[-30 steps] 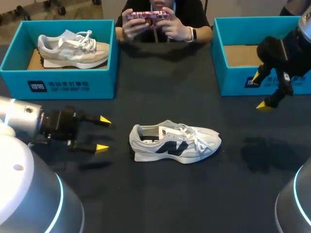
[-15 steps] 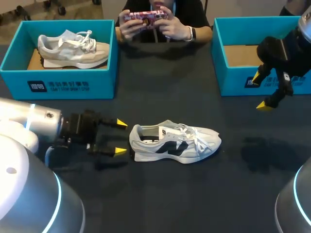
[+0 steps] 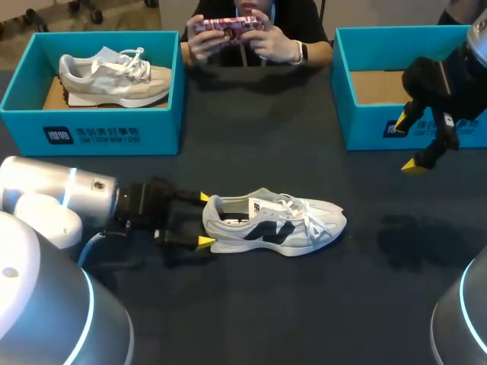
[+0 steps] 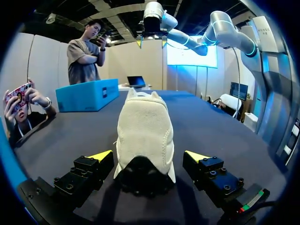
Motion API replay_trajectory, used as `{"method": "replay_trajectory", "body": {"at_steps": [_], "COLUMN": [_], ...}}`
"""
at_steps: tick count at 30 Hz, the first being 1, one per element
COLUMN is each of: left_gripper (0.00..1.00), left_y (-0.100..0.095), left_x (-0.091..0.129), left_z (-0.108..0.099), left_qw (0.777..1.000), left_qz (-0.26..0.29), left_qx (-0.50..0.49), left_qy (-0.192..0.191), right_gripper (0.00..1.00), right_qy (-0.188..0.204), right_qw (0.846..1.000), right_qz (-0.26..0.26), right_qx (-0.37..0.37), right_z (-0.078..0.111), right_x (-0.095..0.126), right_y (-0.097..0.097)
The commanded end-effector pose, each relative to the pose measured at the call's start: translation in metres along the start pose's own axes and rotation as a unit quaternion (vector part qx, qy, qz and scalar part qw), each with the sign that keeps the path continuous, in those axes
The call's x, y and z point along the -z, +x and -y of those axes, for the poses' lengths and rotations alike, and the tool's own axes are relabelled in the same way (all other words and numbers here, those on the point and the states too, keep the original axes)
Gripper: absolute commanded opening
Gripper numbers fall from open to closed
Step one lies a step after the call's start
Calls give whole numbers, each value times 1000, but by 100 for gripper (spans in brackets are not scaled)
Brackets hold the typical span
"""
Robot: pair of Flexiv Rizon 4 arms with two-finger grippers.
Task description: Take the shoe out of the shoebox, open the shoe tongue, remove and reinsert the insole, then place the shoe into the shoebox
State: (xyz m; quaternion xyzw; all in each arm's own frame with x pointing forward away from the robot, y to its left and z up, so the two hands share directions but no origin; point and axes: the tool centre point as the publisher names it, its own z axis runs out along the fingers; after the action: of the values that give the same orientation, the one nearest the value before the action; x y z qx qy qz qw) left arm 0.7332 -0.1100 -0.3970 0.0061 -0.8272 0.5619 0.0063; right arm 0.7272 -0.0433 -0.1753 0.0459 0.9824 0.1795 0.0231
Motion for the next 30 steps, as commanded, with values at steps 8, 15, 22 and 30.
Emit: {"method": "replay_trajectory", "body": {"at_steps": [8, 15, 22, 30], "left_gripper": [100, 100, 48, 0], "left_y": [0, -2, -2, -3], "left_x": [-30, -39, -42, -43], "left_z": [5, -2, -5, -8], "left_qw": [1000, 1000, 1000, 1000], "left_qz": [-5, -8, -7, -4], "left_qx": [-4, 1, 0, 1], "left_qy": [0, -12, -18, -28], "right_gripper": [100, 100, 100, 100], "right_qy": [1, 1, 1, 1], "right_qw": [1000, 1000, 1000, 1000], "right_qz": [-1, -1, -1, -1], "right_qx": [0, 0, 0, 0], "right_z": [0, 0, 0, 0], "right_x": [-1, -1, -1, -1], "right_y": [-1, -1, -1, -1]}}
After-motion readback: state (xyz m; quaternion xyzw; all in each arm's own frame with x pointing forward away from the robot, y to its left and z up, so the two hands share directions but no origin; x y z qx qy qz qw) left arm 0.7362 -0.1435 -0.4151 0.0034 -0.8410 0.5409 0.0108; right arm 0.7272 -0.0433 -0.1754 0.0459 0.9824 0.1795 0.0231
